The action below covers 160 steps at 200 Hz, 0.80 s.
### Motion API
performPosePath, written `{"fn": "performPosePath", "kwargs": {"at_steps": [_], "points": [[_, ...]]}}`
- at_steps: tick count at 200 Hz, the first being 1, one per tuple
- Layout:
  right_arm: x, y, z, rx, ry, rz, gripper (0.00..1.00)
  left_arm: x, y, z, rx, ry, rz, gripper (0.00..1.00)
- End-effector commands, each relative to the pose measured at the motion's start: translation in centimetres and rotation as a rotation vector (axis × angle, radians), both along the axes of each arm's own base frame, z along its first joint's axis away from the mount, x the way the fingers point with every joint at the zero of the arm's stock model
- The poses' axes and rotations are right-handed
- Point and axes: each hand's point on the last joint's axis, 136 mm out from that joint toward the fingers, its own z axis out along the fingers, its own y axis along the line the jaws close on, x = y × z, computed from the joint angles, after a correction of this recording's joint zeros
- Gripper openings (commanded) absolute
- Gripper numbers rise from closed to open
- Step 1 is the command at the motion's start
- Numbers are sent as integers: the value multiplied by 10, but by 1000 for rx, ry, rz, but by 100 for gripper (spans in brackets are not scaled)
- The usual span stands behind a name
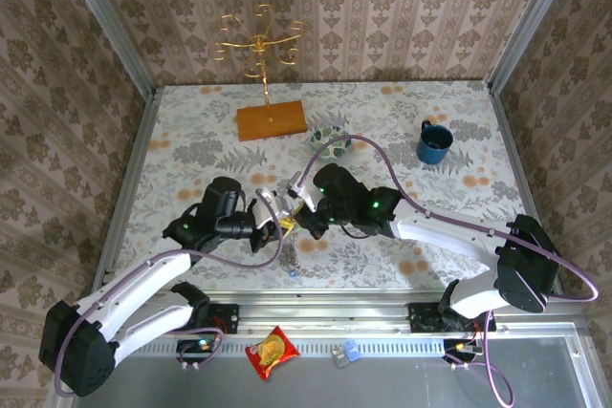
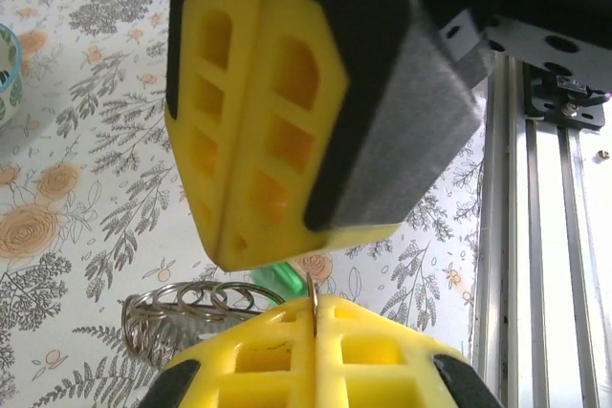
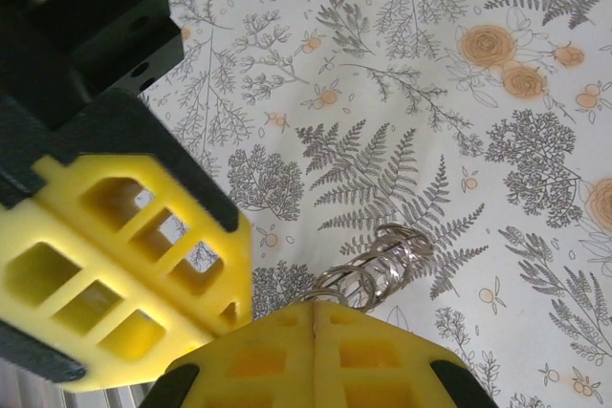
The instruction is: Put the keys on the keyring
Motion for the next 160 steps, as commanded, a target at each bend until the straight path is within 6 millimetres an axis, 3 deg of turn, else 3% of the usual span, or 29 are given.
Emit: {"fn": "performPosePath", "kwargs": {"at_steps": [1, 26, 41, 46, 81, 160], "points": [[2, -1, 5, 30, -7, -21, 0, 0, -4, 11, -62, -32, -1, 0], [-2, -1, 7, 52, 4, -14, 0, 6, -2, 8, -58, -52, 44, 0], [-2, -6, -2, 35, 9, -30, 0, 8, -1, 9, -69, -46, 72, 0], [-3, -8, 9, 59, -11, -34, 0, 9, -1, 10, -75, -43, 83, 0], [-8, -15, 10, 75, -45, -1, 0, 13, -2, 14, -127, 14, 145, 0], [-12, -6, 24, 129, -158, 145, 0, 5, -5, 23, -222, 147, 116, 0]]}}
